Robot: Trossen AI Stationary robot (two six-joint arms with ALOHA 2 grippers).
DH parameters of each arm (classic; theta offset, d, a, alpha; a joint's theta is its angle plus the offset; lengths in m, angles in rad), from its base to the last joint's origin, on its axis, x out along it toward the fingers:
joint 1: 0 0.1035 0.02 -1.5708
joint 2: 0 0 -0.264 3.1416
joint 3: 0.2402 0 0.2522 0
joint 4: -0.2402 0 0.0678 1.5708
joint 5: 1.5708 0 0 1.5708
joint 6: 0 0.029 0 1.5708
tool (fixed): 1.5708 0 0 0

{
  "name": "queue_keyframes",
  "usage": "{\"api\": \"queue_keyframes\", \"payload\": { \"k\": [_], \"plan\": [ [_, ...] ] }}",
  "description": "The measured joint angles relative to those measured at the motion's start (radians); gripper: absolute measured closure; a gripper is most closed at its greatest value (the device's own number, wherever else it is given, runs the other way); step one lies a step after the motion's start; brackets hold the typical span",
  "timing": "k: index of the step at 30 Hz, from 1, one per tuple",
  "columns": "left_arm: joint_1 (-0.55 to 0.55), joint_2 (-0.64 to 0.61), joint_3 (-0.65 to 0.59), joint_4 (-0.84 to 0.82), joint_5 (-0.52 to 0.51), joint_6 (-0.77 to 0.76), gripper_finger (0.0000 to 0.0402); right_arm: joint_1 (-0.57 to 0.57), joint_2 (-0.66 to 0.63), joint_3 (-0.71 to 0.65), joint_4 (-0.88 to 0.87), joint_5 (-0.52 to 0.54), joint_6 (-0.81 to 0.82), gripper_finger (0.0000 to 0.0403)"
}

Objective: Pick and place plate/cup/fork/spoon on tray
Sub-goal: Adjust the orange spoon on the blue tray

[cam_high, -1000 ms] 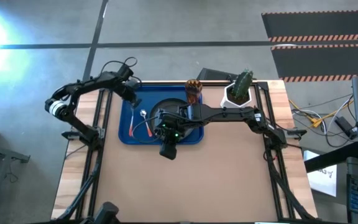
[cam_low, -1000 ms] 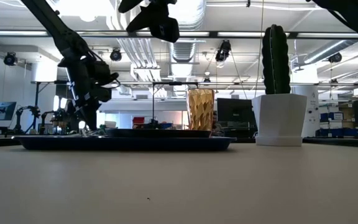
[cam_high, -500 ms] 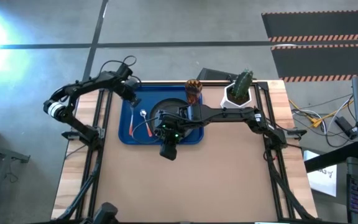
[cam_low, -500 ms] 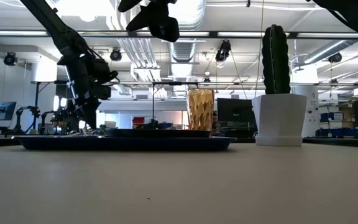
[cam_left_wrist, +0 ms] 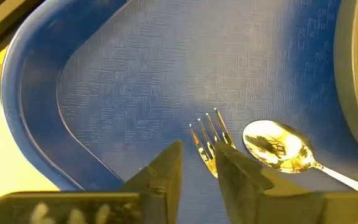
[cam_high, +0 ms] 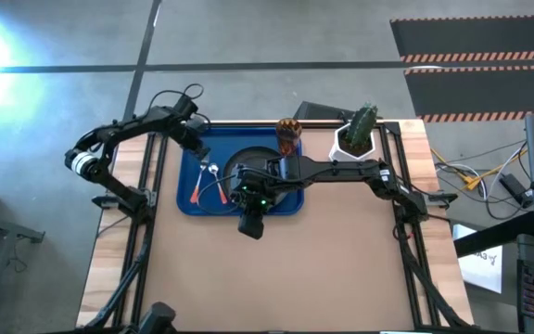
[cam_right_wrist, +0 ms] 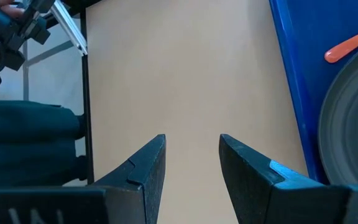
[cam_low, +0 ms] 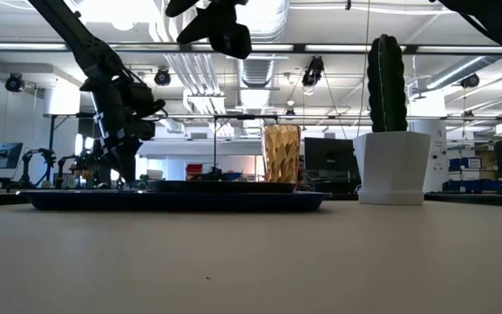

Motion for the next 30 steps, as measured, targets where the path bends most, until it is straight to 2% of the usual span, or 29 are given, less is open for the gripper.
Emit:
{"api": "queue_keyframes", "payload": {
  "k": [4,8,12,17,24,30],
  "plan": [
    [0.000,0.000,0.000,0.000,-0.011,-0.001,0.0287,0.000,0.000,0.000,0.000,0.000,0.000,0.0264],
    [0.000,0.000,0.000,0.000,-0.026,-0.006,0.0270,0.000,0.000,0.000,0.000,0.000,0.000,0.0264],
    [-0.011,-0.005,0.000,-0.024,-0.007,-0.080,0.0267,0.000,0.000,0.000,0.000,0.000,-0.001,0.0264],
    [-0.059,-0.018,-0.003,-0.101,0.029,-0.080,0.0267,0.000,0.000,0.000,0.000,0.000,-0.001,0.0264],
    [-0.165,-0.020,-0.063,-0.083,0.032,-0.084,0.0267,0.000,0.000,0.000,0.000,0.000,-0.004,0.0264],
    [-0.206,-0.019,-0.080,-0.058,0.032,-0.167,0.0267,0.000,0.000,0.000,0.006,0.000,-0.008,0.0264]
  ]
}}
